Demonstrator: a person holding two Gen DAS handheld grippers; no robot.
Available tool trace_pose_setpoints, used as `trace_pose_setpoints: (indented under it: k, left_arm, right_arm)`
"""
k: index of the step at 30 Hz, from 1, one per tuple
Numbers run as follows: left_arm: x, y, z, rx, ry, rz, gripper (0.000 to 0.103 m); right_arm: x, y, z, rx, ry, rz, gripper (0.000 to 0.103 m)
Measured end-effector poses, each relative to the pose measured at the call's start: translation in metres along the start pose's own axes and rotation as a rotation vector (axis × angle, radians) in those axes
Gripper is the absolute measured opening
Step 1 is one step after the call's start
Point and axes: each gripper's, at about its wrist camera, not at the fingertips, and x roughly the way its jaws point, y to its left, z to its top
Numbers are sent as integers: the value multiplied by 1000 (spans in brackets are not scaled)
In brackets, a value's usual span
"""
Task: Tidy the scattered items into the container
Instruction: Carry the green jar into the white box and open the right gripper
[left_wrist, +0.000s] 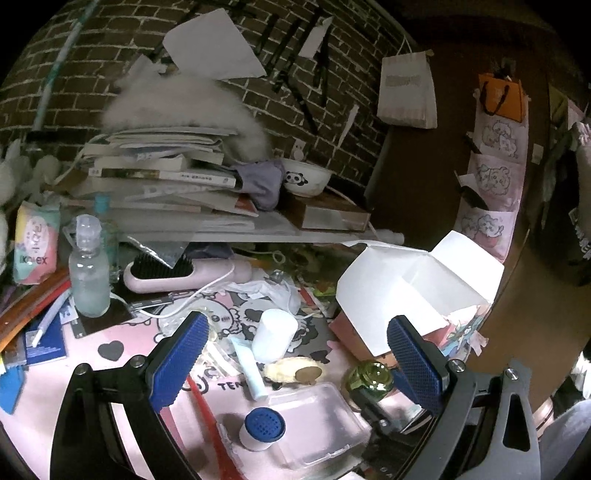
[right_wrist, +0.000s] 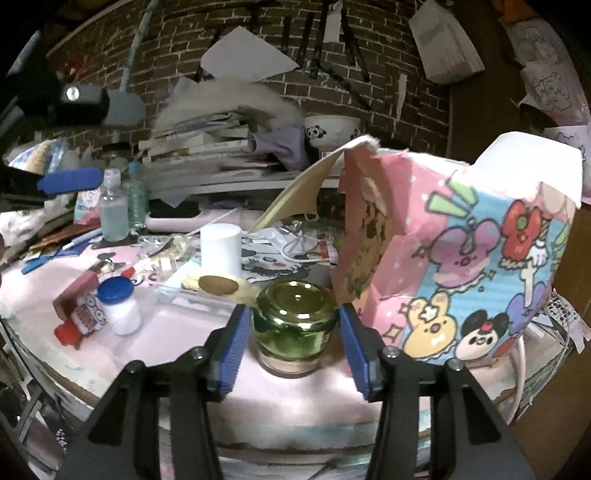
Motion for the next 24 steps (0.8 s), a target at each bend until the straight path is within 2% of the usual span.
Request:
trace_pose_setpoints:
  k: [12,16,19,24]
  left_arm:
    - [0,5,0,-9,1,6,97]
    - [-6,10,-1,-17,-7,10,97]
    - [-12,14,-1,-26,-22,10,97]
    - [-26,20,-2,-29,-42,27,97]
  right_arm:
    - [0,2,3,27,-20,49,45]
    - [-14,10,7,-6,-82,40,45]
    - [-19,16,13,-17,-100,97,45]
    - [-28,42,21,-91,-157,142,45]
